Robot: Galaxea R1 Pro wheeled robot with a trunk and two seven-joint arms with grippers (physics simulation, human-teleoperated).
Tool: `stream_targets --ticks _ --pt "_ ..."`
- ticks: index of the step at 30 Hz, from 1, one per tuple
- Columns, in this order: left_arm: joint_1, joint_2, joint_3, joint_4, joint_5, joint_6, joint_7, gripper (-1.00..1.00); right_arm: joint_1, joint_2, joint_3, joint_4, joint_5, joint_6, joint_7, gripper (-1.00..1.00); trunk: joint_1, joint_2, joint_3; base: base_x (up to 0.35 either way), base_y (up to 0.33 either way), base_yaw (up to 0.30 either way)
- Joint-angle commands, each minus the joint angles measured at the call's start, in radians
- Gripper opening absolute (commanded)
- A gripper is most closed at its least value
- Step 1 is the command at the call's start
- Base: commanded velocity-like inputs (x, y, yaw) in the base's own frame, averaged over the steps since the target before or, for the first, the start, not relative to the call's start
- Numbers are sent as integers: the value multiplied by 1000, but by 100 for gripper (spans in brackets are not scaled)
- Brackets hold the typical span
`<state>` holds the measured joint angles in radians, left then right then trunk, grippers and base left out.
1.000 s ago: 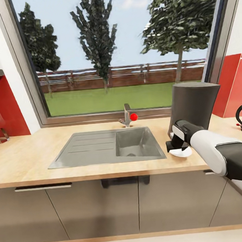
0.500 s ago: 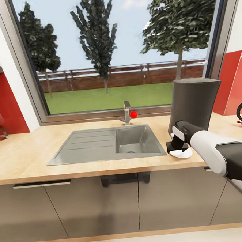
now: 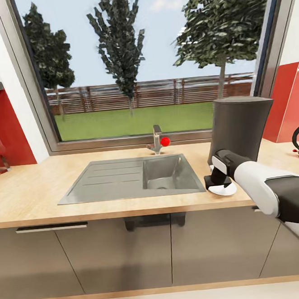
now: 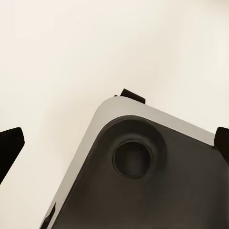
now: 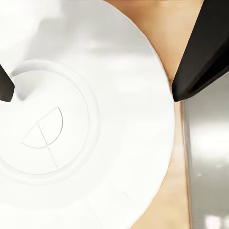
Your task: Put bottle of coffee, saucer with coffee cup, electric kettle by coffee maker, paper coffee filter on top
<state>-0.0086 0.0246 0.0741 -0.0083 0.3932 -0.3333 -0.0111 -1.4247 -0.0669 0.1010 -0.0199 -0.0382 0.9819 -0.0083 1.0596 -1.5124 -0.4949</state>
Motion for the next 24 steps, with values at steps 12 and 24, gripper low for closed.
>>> stream_targets --ticks 12,24 --pt "-1 0 7 1 -4 -3 -1 100 0 7 7 -1 -3 4 -6 100 0 -1 -1 0 0 0" --pt "-1 0 7 1 -4 -3 -1 100 0 7 6 -2 -5 5 0 100 0 -1 -1 0 0 0"
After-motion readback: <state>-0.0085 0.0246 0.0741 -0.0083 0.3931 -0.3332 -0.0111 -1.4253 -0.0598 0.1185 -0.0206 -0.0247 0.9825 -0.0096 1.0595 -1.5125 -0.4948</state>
